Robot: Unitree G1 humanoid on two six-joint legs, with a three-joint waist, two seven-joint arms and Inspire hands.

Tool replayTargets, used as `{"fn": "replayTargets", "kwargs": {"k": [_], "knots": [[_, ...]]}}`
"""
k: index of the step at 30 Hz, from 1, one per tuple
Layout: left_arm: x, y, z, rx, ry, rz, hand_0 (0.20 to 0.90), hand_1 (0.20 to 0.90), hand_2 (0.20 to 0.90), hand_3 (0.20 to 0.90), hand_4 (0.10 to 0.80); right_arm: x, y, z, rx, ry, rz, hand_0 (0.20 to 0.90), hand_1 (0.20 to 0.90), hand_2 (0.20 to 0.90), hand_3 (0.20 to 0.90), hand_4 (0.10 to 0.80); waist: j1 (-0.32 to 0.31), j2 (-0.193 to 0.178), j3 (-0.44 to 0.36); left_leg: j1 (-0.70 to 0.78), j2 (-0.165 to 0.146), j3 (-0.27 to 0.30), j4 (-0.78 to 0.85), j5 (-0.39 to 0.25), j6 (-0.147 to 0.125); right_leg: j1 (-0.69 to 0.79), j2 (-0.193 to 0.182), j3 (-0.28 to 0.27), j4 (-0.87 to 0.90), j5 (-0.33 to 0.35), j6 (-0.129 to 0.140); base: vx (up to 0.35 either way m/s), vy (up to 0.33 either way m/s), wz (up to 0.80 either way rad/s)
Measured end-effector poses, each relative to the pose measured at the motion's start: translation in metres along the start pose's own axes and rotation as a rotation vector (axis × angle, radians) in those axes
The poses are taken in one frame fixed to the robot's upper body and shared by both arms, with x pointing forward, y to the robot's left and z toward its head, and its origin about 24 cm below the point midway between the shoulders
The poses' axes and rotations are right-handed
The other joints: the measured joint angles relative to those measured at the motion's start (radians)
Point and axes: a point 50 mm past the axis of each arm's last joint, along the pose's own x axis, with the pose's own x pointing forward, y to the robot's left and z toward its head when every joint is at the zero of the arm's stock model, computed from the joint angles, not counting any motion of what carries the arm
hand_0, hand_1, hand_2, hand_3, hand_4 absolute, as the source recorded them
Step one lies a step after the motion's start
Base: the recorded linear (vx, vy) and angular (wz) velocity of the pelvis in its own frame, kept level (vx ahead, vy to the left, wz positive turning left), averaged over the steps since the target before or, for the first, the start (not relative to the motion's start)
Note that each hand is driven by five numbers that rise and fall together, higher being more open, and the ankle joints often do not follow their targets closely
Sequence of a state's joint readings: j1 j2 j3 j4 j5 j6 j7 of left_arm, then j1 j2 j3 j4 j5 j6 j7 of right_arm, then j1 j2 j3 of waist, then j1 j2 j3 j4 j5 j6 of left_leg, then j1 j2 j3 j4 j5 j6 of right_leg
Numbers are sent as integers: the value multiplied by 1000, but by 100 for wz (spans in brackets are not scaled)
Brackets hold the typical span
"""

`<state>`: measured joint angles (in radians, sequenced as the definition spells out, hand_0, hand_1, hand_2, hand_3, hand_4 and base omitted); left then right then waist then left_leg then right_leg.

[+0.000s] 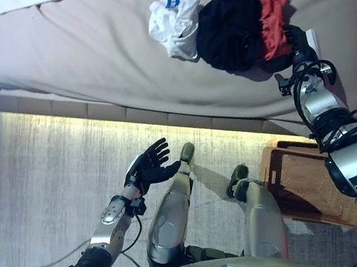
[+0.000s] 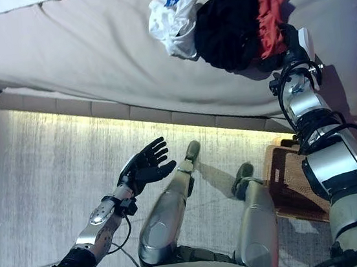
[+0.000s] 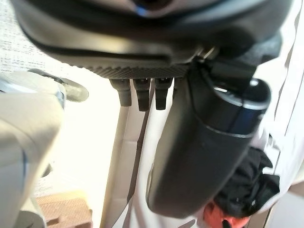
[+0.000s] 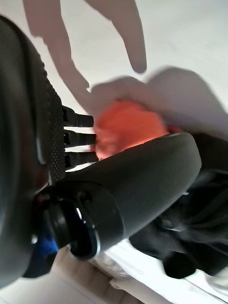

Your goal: Pick up the clothes from the bed and place them into the basket

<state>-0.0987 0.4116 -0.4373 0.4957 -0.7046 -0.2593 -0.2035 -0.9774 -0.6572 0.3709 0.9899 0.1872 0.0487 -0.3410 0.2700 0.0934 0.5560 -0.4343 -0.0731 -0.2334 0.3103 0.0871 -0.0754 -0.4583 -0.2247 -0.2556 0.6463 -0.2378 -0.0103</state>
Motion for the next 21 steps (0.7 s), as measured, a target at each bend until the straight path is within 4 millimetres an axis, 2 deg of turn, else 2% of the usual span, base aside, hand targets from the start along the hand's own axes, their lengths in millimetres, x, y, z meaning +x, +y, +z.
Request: {"fn": "replayTargets", "kwargs": {"k": [6, 14, 16, 17, 18, 19, 21], "knots": [[-1, -11, 13, -10, -69, -66, 900, 900, 900, 900, 800, 10, -16, 29, 49, -25, -68, 900, 900, 900, 900, 800, 0, 1, 0, -133, -15, -9, 103, -26, 11, -124, -12, 2, 95, -26, -11, -37, 6, 6], [-8, -11, 21, -42, -117, -78, 900, 900, 900, 900, 800, 16, -34, 44, -13, -7, -138, 900, 900, 900, 900, 800, 5, 3, 1, -227, -15, -13, 153, -42, 3, -217, -15, 3, 154, -30, -17, -6, -17, 4], [-9, -11, 20, -60, -117, -75, 900, 900, 900, 900, 800, 17, -39, 45, -95, -3, -157, 900, 900, 900, 900, 800, 9, 5, 2, -239, -15, -13, 162, -42, 3, -225, -17, 2, 161, -30, -17, -7, -11, 2], [-10, -10, 19, -61, -114, -72, 900, 900, 900, 900, 800, 18, -44, 46, -153, -2, -174, 853, 853, 853, 845, 745, 11, 5, 2, -244, -15, -13, 161, -42, 3, -231, -17, 2, 161, -30, -17, -19, -29, 5], [-12, -10, 18, -66, -110, -69, 900, 900, 900, 900, 800, 18, -49, 48, -199, -6, -190, 724, 724, 724, 694, 594, 11, 5, 2, -250, -16, -13, 162, -42, 3, -236, -18, 1, 162, -30, -17, -27, -33, 6], [-13, -9, 17, -78, -107, -66, 900, 900, 900, 900, 800, 19, -53, 51, -288, -15, -205, 655, 655, 655, 615, 515, 11, 5, 2, -257, -16, -13, 168, -42, 3, -240, -18, 0, 164, -30, -17, -29, -26, 3], [-17, -6, 16, -90, -105, -64, 900, 900, 900, 900, 800, 20, -66, 55, -510, -42, -242, 481, 481, 481, 411, 311, 15, 5, 2, -269, -17, -12, 176, -42, 3, -249, -22, 0, 172, -30, -17, -23, -20, 3]]}}
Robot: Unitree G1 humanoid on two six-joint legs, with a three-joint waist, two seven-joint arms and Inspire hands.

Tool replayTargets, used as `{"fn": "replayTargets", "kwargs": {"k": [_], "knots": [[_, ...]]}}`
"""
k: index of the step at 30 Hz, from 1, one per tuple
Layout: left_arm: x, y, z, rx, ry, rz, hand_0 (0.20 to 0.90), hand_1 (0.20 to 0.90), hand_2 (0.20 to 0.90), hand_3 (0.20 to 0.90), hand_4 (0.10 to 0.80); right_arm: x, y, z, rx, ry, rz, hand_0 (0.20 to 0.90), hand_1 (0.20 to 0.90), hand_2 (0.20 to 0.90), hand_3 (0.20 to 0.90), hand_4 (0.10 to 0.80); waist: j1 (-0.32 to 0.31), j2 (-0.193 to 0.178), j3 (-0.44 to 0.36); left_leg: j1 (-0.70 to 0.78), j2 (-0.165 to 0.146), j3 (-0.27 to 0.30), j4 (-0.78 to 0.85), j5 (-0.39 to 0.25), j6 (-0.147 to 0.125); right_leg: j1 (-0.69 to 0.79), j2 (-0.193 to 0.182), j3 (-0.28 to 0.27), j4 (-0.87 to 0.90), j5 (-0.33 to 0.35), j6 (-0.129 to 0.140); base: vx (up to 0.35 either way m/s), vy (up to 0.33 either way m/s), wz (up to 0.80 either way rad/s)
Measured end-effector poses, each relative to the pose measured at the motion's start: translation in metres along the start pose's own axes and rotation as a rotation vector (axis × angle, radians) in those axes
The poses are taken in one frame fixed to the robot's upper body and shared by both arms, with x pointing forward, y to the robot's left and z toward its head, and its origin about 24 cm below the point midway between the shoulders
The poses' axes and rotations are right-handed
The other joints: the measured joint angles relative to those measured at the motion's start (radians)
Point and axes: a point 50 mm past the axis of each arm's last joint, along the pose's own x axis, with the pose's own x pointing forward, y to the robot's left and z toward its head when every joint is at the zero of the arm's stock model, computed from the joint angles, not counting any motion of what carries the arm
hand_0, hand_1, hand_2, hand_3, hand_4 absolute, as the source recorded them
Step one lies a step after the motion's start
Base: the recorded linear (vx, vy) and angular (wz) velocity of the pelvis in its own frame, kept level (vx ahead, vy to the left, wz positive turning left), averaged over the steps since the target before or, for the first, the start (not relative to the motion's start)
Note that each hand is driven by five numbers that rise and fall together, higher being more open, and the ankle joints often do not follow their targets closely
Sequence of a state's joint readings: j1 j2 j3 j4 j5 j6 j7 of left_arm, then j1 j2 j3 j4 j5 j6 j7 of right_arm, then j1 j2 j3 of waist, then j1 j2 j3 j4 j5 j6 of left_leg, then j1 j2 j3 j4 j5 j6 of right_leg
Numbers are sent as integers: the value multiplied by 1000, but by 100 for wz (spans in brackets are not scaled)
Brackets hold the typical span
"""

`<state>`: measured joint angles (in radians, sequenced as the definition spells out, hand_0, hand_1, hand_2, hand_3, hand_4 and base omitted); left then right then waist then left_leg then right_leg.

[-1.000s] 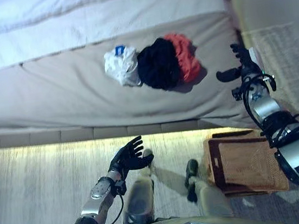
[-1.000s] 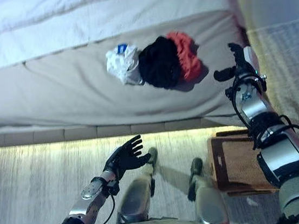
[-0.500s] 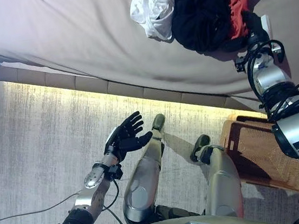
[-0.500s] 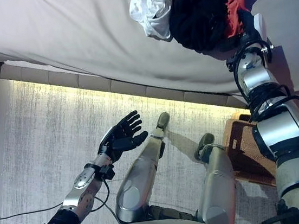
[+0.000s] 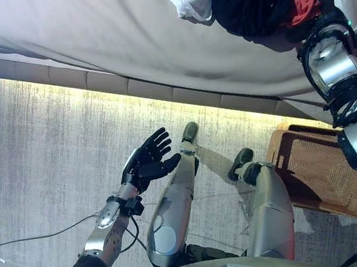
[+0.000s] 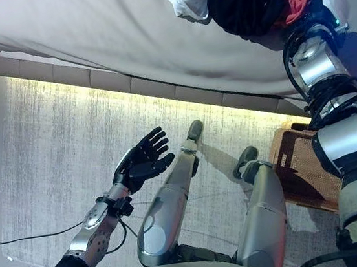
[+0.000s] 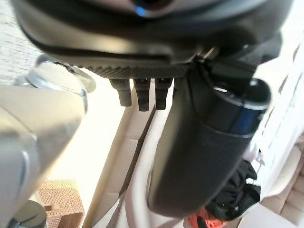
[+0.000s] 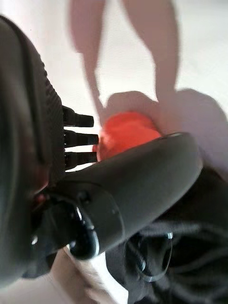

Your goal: Pick up the clothes from the bed and place them into the basket

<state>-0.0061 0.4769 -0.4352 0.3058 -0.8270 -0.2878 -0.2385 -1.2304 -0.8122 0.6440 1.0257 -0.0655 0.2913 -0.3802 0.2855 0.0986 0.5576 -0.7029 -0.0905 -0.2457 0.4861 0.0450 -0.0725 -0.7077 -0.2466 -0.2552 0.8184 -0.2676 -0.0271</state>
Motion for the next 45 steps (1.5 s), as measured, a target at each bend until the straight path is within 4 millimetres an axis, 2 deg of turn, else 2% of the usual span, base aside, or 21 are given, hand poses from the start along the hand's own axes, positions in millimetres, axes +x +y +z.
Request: {"fn": "replayTargets", "kwargs": {"k": [1, 8, 10, 14, 21, 24, 29, 31, 34, 35, 38, 39, 42, 45], "knots": [[-1, 1, 1, 4, 0, -2, 900, 900, 900, 900, 800, 1, -5, 0, -46, -11, -15, 302, 302, 302, 203, 103, 1, 0, 0, -2, 0, 0, -1, 0, 0, -2, 0, 0, 0, 0, 0, 0, 0, 0], [-7, 7, 5, -10, -10, 1, 900, 900, 900, 900, 800, 12, -41, 15, -309, -105, -94, 300, 300, 300, 200, 100, 11, 0, 0, -1, 0, 1, 18, 5, 7, 5, 3, -2, 4, 0, 0, 2, -20, -2], [-8, 8, 7, -1, -9, -9, 900, 900, 900, 900, 800, 13, -43, 14, -371, -120, -94, 300, 300, 300, 200, 100, 16, 0, 0, 6, 0, 1, 20, 5, 7, 15, 3, -4, 3, -1, -2, 0, 0, 0], [-10, 12, 8, 1, -15, -2, 900, 900, 900, 900, 800, 12, -42, 14, -365, -136, -83, 300, 300, 300, 200, 100, 15, -1, 0, 29, -1, 1, 25, 4, 6, 44, 2, -5, -1, -2, -3, 8, 1, 0], [-10, 13, 10, 1, -20, -13, 900, 900, 900, 900, 800, 13, -43, 11, -154, -136, -68, 300, 300, 300, 200, 100, 8, -2, 1, 105, -2, 3, -11, 0, 5, 114, 1, -4, -34, -3, -3, 11, 22, 0], [-10, 13, 10, 1, -20, -13, 900, 900, 900, 900, 800, 12, -44, 6, 4, -108, -78, 300, 300, 300, 200, 100, 8, -2, 1, 128, -2, 4, -33, 1, 6, 130, -1, 3, -47, -3, -3, 8, 60, -1], [-9, 12, 9, -3, -18, -12, 900, 900, 900, 900, 800, 3, -21, -23, 204, -25, -17, 300, 300, 300, 200, 100, -3, -9, 4, 234, 4, 21, -80, 2, 11, 233, 3, 16, -117, -2, -2, 27, 96, -10], [-10, 12, 7, -7, -13, -5, 900, 900, 900, 900, 800, -2, -13, -30, 248, -25, 0, 300, 300, 300, 200, 100, -19, -14, 3, 294, 10, 35, -127, 9, 28, 290, 15, 26, -171, 9, -1, 65, 123, -27], [-7, 13, 8, -11, -15, 32, 900, 900, 900, 900, 800, -4, -18, -28, 313, -61, -14, 300, 300, 300, 200, 100, -52, -26, 1, 363, 34, 83, -177, 15, 37, 353, 35, 56, -254, 27, 19, 97, 110, -44], [-4, 14, 10, -13, -10, 62, 900, 900, 900, 900, 800, -9, -20, -27, 358, -93, -26, 300, 300, 300, 200, 100, -76, -38, -1, 407, 36, 111, -203, 14, 45, 396, 40, 78, -301, 59, 40, 123, 102, -41], [-2, 19, 14, -17, -16, 136, 900, 900, 900, 900, 800, -21, -17, -32, 447, -146, -30, 300, 300, 300, 200, 100, -119, -80, -23, 497, 40, 163, -259, 3, 62, 483, 52, 114, -406, 114, 78, 140, 79, -48], [-4, 22, 13, -21, -15, 167, 900, 900, 900, 900, 800, -25, -16, -34, 457, -155, -33, 300, 300, 300, 200, 100, -133, -95, -38, 516, 40, 173, -275, 4, 61, 506, 53, 120, -435, 133, 97, 115, 60, -39], [5, 24, 22, -15, -31, 212, 900, 900, 900, 900, 800, -33, -21, -44, 493, -164, -54, 300, 300, 300, 200, 100, -187, -125, -55, 615, 55, 227, -340, 4, 60, 601, 75, 164, -557, 205, 108, 127, 63, -54], [7, 25, 23, -14, -21, 237, 900, 900, 900, 900, 800, -43, -18, -68, 499, -138, -61, 300, 300, 300, 200, 100, -251, -160, -162, 666, 57, 282, -416, -1, 66, 647, 83, 207, -684, 251, 126, 91, 34, -57]]}}
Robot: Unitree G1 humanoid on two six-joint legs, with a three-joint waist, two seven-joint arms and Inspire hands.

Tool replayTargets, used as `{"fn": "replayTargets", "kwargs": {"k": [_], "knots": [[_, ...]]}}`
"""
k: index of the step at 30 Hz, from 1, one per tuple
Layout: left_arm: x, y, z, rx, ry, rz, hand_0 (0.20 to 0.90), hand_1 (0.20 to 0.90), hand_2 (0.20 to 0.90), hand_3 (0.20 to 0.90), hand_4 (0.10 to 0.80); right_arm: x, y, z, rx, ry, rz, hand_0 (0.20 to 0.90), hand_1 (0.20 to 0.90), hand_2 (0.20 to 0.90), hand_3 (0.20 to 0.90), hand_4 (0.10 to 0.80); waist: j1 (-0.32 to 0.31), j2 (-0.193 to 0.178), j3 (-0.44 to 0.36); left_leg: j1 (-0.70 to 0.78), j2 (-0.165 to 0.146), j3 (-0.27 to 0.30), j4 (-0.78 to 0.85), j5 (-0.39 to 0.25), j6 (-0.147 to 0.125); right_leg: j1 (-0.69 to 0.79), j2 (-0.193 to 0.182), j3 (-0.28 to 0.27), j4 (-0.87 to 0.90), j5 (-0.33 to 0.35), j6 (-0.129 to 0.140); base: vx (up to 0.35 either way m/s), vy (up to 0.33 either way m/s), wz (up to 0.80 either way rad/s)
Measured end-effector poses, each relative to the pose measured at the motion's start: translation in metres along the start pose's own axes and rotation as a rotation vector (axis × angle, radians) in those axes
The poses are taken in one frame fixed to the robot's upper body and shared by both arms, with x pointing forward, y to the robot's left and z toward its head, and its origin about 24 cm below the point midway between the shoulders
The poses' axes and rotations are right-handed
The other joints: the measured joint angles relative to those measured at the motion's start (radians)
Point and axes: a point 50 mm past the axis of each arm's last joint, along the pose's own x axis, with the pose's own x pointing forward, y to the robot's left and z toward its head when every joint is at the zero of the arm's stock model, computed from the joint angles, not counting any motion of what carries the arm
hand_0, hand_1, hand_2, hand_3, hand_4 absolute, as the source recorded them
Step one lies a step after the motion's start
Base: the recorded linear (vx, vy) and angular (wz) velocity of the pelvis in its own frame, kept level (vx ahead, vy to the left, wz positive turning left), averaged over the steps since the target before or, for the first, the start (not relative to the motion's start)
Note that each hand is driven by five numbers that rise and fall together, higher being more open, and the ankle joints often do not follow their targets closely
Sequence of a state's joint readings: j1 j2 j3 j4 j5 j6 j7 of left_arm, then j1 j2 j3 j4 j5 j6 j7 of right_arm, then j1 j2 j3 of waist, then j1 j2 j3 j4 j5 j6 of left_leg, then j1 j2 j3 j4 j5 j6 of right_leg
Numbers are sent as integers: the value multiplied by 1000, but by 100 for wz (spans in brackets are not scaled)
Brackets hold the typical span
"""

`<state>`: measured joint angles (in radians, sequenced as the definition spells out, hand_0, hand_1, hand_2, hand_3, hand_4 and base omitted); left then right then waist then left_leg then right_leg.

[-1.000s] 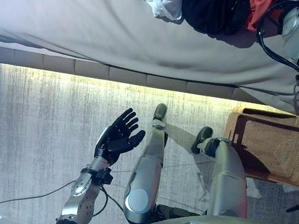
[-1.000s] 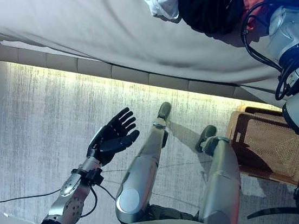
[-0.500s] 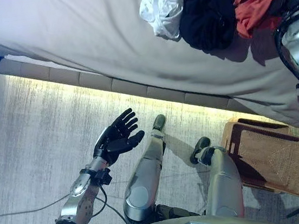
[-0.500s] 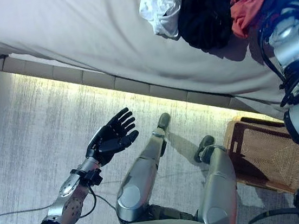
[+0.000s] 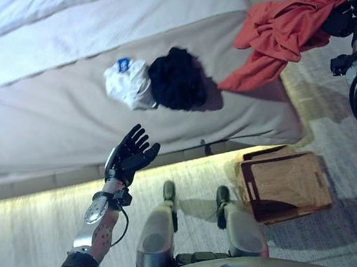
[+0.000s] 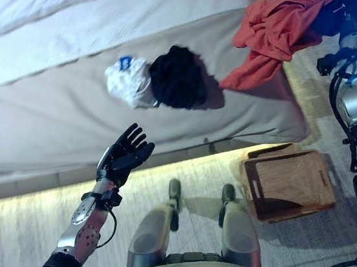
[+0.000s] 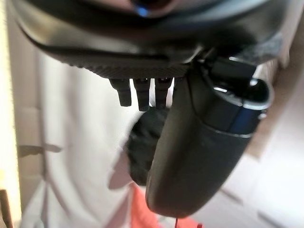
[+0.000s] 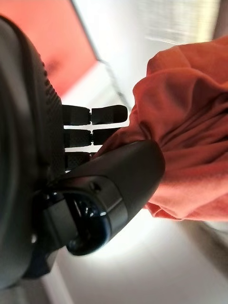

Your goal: Pick up the clothes from the bed and place them into the basket

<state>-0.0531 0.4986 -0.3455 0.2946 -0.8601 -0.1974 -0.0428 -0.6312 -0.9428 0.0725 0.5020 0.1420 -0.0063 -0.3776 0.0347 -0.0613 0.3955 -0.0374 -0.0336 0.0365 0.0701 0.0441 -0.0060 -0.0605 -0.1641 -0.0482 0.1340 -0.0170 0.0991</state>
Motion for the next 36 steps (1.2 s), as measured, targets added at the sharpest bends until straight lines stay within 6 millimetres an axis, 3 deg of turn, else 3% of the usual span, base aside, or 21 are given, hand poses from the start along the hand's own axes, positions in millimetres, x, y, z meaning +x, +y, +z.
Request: {"fn": "replayTargets", "kwargs": {"k": [5, 9, 15, 27, 35, 36], "knots": [[2, -2, -6, 20, 15, 16, 900, 900, 900, 900, 800, -25, -8, -29, -35, 56, 22, 300, 300, 300, 200, 100, -97, -5, -107, 98, 0, 65, -89, 0, 0, 72, 8, 69, -124, 41, 5, 3, 0, -49], [1, 0, -17, -2, 48, 42, 900, 900, 900, 900, 800, -46, -12, -48, -71, 97, 61, 300, 300, 300, 200, 100, -156, 16, -139, 150, 19, 111, -154, 0, 0, 90, 36, 115, -167, 58, 2, -35, -24, -42], [-2, -1, -42, -33, 137, 65, 900, 900, 900, 900, 800, -70, -14, -62, -98, 123, 123, 300, 300, 300, 200, 100, -218, 32, -149, 171, 42, 151, -159, -1, 0, 102, 62, 148, -192, 64, 2, 8, -29, -20], [-3, -18, -58, -44, 166, 24, 900, 900, 900, 900, 800, -100, 12, -83, -192, 220, 476, 300, 300, 300, 200, 100, -263, 51, -167, 183, 85, 202, -164, -10, -10, 83, 113, 200, -193, 77, -14, 11, -24, -15], [-3, -22, -66, -39, 199, 24, 900, 900, 900, 900, 800, -157, 55, -140, -266, 482, 697, 300, 300, 300, 200, 100, -255, 56, -197, 182, 88, 206, -162, -3, -21, 86, 119, 202, -204, 87, -20, 0, -4, -2], [-3, -22, -66, -38, 198, 23, 900, 900, 900, 900, 800, -164, 57, -146, -276, 517, 711, 361, 361, 361, 271, 171, -254, 56, -197, 183, 88, 205, -162, -3, -21, 87, 119, 201, -204, 87, -20, 0, 0, 0]]}}
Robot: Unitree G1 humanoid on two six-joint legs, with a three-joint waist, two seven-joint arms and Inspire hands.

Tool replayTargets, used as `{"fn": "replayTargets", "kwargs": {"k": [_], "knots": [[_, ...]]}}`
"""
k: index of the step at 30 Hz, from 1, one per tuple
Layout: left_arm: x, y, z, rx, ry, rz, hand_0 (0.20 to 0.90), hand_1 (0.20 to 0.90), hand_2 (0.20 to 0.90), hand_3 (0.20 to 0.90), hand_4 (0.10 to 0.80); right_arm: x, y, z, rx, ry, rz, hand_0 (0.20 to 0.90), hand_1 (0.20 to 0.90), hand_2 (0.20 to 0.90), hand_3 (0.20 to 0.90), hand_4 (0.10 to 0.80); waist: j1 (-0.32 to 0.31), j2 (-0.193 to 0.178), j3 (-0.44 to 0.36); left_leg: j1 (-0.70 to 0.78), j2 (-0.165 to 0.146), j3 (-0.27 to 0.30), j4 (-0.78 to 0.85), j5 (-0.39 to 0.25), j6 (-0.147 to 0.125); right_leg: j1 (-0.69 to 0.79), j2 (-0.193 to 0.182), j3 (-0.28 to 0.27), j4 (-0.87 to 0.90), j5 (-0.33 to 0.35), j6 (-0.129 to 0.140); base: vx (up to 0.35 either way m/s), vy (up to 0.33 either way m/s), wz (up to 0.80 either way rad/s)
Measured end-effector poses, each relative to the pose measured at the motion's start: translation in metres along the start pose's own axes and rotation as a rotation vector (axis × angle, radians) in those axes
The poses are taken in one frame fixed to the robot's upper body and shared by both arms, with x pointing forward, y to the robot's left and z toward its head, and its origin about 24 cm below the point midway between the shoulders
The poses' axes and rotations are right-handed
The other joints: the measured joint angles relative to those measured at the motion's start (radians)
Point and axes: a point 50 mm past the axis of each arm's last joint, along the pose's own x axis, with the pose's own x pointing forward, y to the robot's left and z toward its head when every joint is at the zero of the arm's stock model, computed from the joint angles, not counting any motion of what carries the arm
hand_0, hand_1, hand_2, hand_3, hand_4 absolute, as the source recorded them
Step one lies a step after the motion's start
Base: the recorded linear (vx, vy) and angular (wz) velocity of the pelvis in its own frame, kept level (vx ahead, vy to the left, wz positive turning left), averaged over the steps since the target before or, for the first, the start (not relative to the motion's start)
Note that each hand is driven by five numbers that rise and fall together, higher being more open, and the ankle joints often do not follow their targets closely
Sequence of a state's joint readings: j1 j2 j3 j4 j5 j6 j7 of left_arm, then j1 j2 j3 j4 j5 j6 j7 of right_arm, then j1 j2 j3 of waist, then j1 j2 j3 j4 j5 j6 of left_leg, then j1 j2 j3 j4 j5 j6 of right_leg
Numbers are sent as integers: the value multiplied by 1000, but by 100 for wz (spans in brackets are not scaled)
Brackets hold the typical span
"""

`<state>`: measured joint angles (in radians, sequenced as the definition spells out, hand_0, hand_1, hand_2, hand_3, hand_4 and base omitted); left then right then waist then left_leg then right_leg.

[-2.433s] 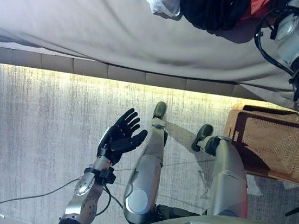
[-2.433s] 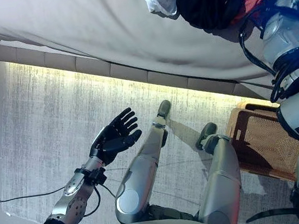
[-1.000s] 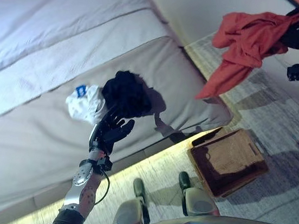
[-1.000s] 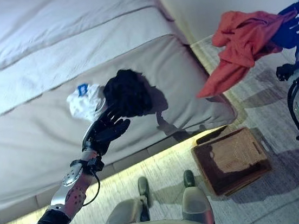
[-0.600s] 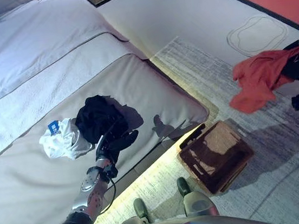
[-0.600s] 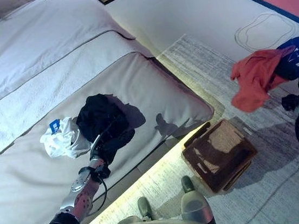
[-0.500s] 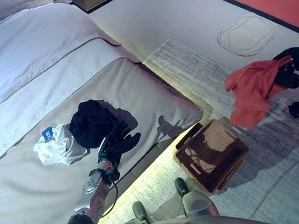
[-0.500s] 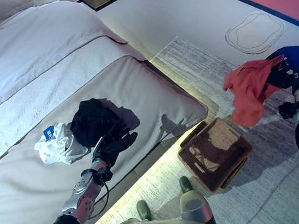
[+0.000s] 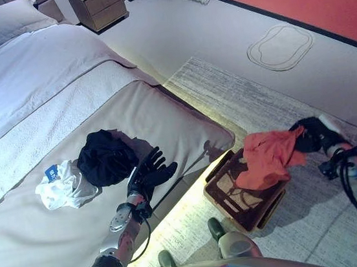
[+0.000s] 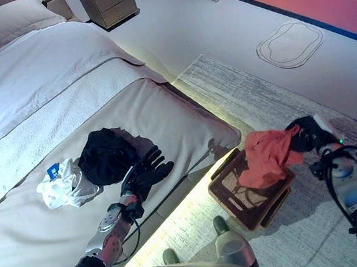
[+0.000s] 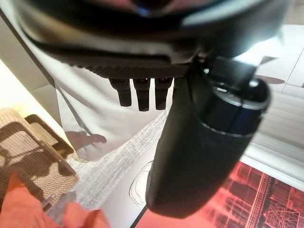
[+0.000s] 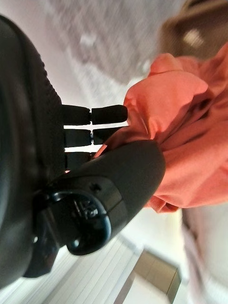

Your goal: Pick up the clothes from the bed and place them into the basket

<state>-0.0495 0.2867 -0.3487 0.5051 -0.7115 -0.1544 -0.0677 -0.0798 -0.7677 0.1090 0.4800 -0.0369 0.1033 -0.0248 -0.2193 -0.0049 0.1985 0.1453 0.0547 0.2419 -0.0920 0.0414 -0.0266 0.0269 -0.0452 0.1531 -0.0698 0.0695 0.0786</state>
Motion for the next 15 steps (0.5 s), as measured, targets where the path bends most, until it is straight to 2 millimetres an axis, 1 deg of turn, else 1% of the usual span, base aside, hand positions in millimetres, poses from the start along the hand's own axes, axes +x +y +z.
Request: {"fn": "replayTargets", "kwargs": {"k": [1, 3, 4, 5, 8, 12, 15], "knots": [[0, 0, 0, 2, 0, -1, 900, 900, 900, 900, 800, 0, 5, -4, -13, 24, 12, 900, 900, 900, 900, 800, 0, 0, 0, 0, 0, 0, 0, 0, 0, 0, -1, 0, 0, 0, 0, 0, 0, 0], [0, 0, 1, 5, 0, -1, 900, 900, 900, 900, 800, 0, 15, -14, -63, 76, 40, 900, 900, 900, 900, 800, 1, 1, -1, 0, 0, -1, 0, 0, 0, 1, -4, -1, -1, 0, 0, 0, 0, 0], [0, 0, 1, 5, 0, -1, 900, 900, 900, 900, 800, 0, 18, -17, -69, 92, 43, 900, 900, 900, 900, 800, 1, 2, -1, 0, 0, -1, 0, 0, 0, 1, -6, -1, -1, 6, 8, 0, 0, 0], [0, 0, 1, 5, 0, 0, 900, 900, 900, 900, 800, 0, 20, -18, -63, 105, 37, 900, 900, 900, 900, 800, 0, 2, -1, 0, -1, -1, 0, 0, 0, 2, -8, -1, -3, 6, 9, 0, 0, 0], [1, 0, 0, 6, 2, 0, 900, 900, 900, 900, 800, 2, 20, -15, -70, 103, 14, 900, 900, 900, 900, 800, 1, 5, -3, 2, -5, -1, -2, 0, 0, 12, -14, -2, -19, 13, 10, 0, 0, 0], [0, 0, 0, 6, 3, 1, 900, 900, 900, 900, 800, 3, 18, -12, -77, 93, -4, 900, 900, 900, 900, 800, 9, 8, -4, 2, -4, -5, -2, 0, 0, 13, -13, -5, -20, 13, 10, -1, 0, 2], [0, 0, -1, 3, 7, 2, 900, 900, 900, 900, 800, 6, 15, -4, -79, 68, -19, 900, 900, 900, 900, 800, 9, 18, -10, 1, -2, -6, -2, 0, 0, 13, -11, -6, -20, 13, 10, 0, 0, 0]]}}
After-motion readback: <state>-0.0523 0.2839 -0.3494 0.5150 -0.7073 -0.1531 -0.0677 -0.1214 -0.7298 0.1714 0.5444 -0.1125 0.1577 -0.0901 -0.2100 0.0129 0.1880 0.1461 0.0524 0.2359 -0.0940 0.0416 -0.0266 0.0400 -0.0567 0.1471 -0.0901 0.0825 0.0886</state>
